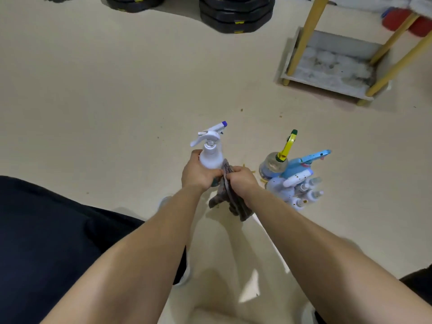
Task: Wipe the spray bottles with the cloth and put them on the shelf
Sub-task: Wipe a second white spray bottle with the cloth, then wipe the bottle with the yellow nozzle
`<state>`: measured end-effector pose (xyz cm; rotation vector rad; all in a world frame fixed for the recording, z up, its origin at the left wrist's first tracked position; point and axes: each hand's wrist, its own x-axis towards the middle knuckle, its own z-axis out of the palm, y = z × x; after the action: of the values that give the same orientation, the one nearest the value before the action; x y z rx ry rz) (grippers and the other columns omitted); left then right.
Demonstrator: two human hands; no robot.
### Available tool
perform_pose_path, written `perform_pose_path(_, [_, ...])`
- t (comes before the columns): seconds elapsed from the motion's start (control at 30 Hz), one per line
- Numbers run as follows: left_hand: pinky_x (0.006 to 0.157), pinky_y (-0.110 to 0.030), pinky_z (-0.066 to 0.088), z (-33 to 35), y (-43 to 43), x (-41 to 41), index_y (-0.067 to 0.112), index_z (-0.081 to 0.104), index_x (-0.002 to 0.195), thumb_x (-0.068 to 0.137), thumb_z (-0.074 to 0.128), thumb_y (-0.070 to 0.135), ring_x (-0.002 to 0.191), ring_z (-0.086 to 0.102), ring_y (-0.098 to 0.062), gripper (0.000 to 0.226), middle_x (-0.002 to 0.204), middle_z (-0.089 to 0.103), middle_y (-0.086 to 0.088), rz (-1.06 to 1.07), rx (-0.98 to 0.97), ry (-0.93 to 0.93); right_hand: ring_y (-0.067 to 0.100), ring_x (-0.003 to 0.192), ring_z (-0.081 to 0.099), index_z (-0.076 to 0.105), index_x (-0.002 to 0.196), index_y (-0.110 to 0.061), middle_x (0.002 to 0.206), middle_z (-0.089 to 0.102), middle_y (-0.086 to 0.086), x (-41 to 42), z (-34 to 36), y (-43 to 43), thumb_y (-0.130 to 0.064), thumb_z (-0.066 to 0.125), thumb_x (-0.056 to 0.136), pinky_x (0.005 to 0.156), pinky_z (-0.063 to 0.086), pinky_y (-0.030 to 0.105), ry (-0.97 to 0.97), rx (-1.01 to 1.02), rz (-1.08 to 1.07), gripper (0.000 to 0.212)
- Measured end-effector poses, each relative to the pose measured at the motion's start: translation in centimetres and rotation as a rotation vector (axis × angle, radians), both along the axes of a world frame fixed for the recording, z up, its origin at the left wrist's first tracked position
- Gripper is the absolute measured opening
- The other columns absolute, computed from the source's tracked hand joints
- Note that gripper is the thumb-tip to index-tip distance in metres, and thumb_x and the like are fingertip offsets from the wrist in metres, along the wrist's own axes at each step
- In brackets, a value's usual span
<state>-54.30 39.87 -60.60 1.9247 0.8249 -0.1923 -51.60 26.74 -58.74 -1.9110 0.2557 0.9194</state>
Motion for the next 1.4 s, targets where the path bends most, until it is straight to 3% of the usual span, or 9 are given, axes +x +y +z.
perform_pose_path(0.17, [0.081,-0.037,0.055,-4.8,1.1,1.4,0.03,0.048,0.117,0.073,0.079,0.019,0.093,0.064,-0.022,0.055,0.106,0.064,0.006,0.069,-0.018,-0.004,0.029,0.084,0.069,0.074,0.093,-0.014,0.087,0.074,0.005,0.7,-4.3,1.4,-0.006,0.048,0.092,0.083,0.058,0.041,0.044,0.063,-0.015,0.027])
perform_pose_path(0.33, [0.058,-0.026,0.04,-7.7,1.7,2.7,0.032,0.051,0.099,0.078,0.069,0.027,0.077,0.064,-0.02,0.029,0.086,0.064,0.005,-0.044,0.09,0.017,0.021,0.075,0.068,0.072,0.099,-0.014,0.087,0.073,0.005,1.8,-7.1,2.3,-0.007,0.044,0.096,0.061,0.053,0.025,0.08,0.053,-0.028,0.029])
perform_pose_path(0.53, [0.059,-0.021,0.039,-9.5,1.8,2.5,0.038,0.048,0.102,0.078,0.075,0.021,0.073,0.054,0.005,0.04,0.083,0.057,0.019,-0.012,0.068,-0.038,0.029,0.08,0.068,0.071,0.096,-0.013,0.095,0.073,0.014,1.3,-8.4,2.0,-0.009,0.045,0.096,0.074,0.06,0.04,0.131,0.045,-0.092,0.027])
perform_pose_path(0.67, [0.08,-0.028,0.04,-9.3,1.4,0.9,0.022,0.026,0.148,0.077,0.085,0.029,0.098,0.056,-0.014,0.092,0.121,0.05,0.011,0.099,-0.075,0.082,0.031,0.082,0.067,0.068,0.09,-0.017,0.09,0.07,0.014,0.5,-7.8,0.7,-0.012,0.045,0.097,0.081,0.059,0.045,0.138,0.016,-0.11,0.025])
perform_pose_path(0.8, [0.08,-0.037,0.049,-8.1,0.1,-1.0,0.002,0.056,0.126,0.091,0.063,0.036,0.106,0.063,-0.035,0.05,0.119,0.064,-0.014,0.072,-0.023,0.396,0.03,0.086,0.064,0.07,0.093,-0.014,0.093,0.069,0.011,-0.4,-5.3,-0.8,-0.014,0.046,0.093,0.087,0.056,0.045,0.123,0.016,-0.119,0.024])
perform_pose_path(0.93, [0.08,-0.034,0.048,-2.7,-3.0,-2.6,0.018,0.065,0.09,0.094,0.05,0.059,0.074,0.059,-0.024,0.044,0.079,0.067,-0.004,0.022,-0.501,0.389,0.035,0.082,0.066,0.069,0.085,-0.007,0.084,0.069,0.016,-0.7,-1.3,-2.9,-0.017,0.049,0.091,0.079,0.056,0.041,0.109,0.107,-0.221,0.022])
perform_pose_path(1.1, [0.094,-0.049,0.051,2.9,-5.8,-2.6,0.019,0.07,0.117,0.094,0.053,0.059,0.108,0.068,-0.033,0.049,0.121,0.071,-0.011,-0.155,-1.079,0.283,0.024,0.063,0.064,0.069,0.083,-0.008,0.068,0.068,0.009,0.6,5.6,-6.9,-0.009,0.06,0.093,0.065,0.054,0.032,-0.085,0.276,-0.337,0.013])
perform_pose_path(1.27, [0.099,-0.05,0.05,7.1,-9.3,0.0,0.01,0.067,0.122,0.092,0.063,0.017,0.106,0.065,-0.03,0.032,0.123,0.065,-0.019,-0.236,-1.127,0.019,0.012,0.084,0.07,0.067,0.123,-0.018,0.096,0.073,0.0,2.0,11.1,-12.8,-0.018,0.072,0.088,0.087,0.055,0.029,-0.429,0.178,-0.254,0.035])
perform_pose_path(1.4, [0.089,-0.038,0.06,10.0,-12.8,2.1,0.003,0.06,0.13,0.099,0.05,0.006,0.103,0.069,-0.028,0.033,0.119,0.068,-0.02,-0.089,-1.174,-0.116,0.004,0.117,0.062,0.055,0.142,-0.023,0.129,0.065,-0.01,0.0,12.7,-16.5,-0.016,0.073,0.091,0.103,0.049,0.024,-0.388,0.253,-0.006,0.054])
